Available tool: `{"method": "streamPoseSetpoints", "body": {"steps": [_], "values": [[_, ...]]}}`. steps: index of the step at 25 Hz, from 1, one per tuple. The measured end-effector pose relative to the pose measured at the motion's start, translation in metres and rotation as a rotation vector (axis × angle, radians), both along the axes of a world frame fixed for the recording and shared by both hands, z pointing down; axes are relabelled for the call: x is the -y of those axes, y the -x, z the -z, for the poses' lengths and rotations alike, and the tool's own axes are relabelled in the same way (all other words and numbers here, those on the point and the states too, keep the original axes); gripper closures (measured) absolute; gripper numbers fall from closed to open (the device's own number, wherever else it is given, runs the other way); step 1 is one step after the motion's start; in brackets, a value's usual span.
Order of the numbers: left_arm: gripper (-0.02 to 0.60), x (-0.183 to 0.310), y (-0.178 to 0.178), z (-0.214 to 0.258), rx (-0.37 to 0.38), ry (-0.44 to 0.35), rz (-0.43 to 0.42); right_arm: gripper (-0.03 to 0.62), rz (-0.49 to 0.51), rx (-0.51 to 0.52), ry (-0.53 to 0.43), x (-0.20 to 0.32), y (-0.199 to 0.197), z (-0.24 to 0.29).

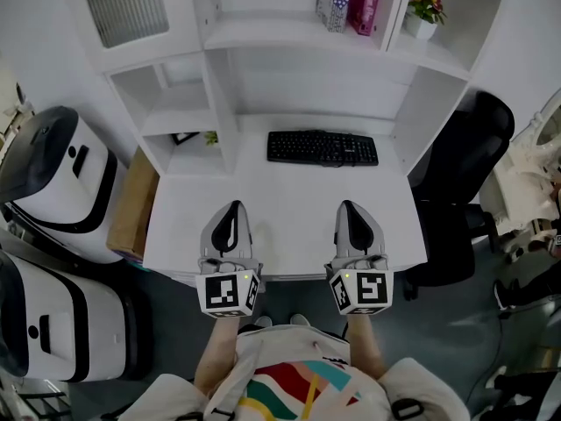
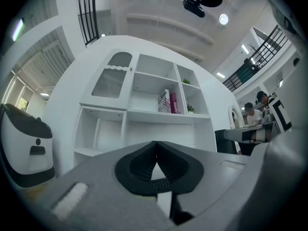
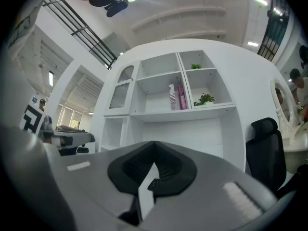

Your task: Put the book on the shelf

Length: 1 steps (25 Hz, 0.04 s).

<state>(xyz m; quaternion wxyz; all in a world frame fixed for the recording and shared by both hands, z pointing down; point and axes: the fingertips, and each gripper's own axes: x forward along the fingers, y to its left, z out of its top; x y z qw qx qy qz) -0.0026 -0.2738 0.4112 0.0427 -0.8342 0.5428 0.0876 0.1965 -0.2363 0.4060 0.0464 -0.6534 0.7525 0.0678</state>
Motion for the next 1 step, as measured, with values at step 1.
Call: {"method": "streamPoseSetpoints", "body": {"steps": [1], "values": [[0.580, -0.0002, -0.0013, -0.0006, 0.002, 0.001, -0.003, 0.595, -0.006, 0.005, 0.010, -0.0004, -0.0019, -0.0027]]}}
